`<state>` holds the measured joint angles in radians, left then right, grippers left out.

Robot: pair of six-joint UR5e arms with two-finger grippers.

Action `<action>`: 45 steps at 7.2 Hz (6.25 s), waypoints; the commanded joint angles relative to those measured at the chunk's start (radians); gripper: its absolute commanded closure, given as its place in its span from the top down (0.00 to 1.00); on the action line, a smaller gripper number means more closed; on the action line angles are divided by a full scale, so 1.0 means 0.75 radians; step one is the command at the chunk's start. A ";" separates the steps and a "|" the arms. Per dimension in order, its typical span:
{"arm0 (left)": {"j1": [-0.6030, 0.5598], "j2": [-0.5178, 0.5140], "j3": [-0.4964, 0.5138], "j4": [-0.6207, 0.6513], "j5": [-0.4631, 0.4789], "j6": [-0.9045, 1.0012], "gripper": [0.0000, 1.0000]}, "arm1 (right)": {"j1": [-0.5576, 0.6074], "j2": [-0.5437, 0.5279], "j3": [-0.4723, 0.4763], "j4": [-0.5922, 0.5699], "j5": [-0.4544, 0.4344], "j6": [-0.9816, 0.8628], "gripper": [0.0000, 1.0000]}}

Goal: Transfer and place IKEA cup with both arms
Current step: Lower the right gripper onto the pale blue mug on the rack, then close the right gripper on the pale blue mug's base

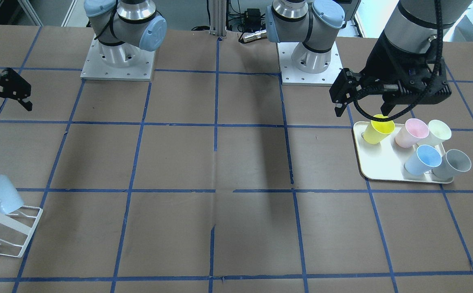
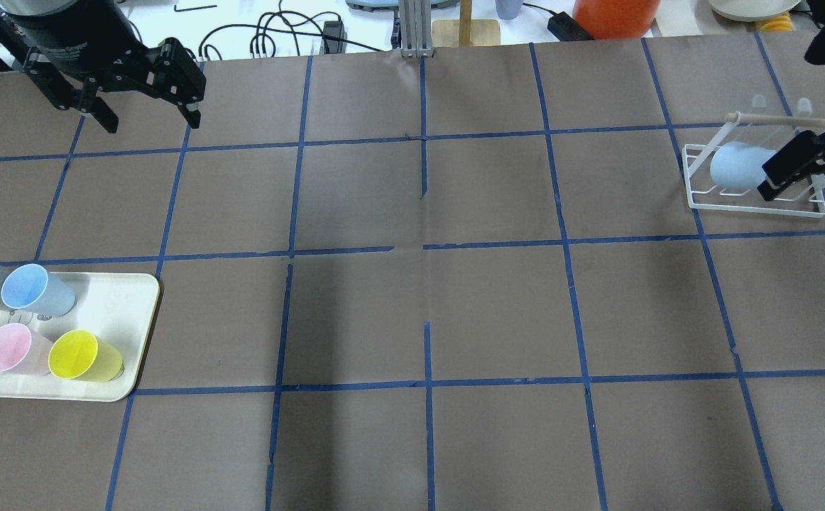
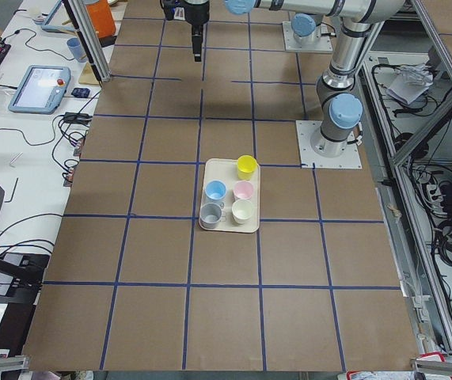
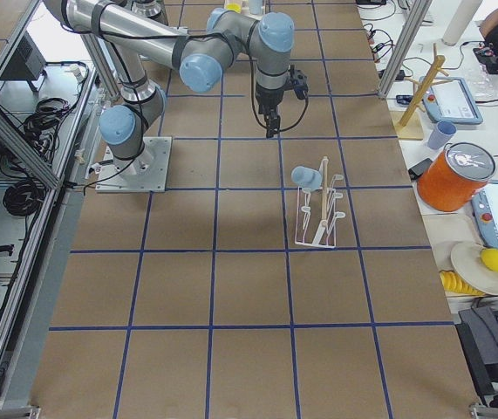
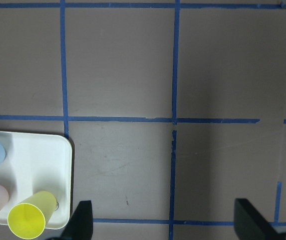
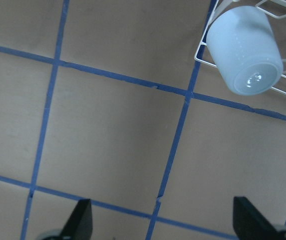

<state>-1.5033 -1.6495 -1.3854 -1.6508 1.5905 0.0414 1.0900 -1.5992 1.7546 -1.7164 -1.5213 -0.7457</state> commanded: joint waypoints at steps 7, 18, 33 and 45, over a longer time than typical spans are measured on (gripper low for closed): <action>0.000 0.009 -0.012 0.010 -0.014 0.000 1.00 | -0.112 0.277 0.137 -0.519 0.040 -0.204 1.00; 0.000 0.017 -0.012 0.013 -0.014 0.000 1.00 | -0.095 0.375 0.117 -0.648 0.122 -0.170 1.00; 0.000 0.023 -0.022 0.017 -0.016 0.000 1.00 | -0.093 0.361 0.094 -0.622 0.116 -0.129 1.00; 0.000 0.023 -0.022 0.017 -0.016 0.000 1.00 | -0.059 0.422 0.025 -0.644 0.173 -0.039 1.00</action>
<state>-1.5033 -1.6316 -1.4021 -1.6383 1.5785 0.0414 1.0462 -1.2975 1.7847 -2.2003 -1.3929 -0.7927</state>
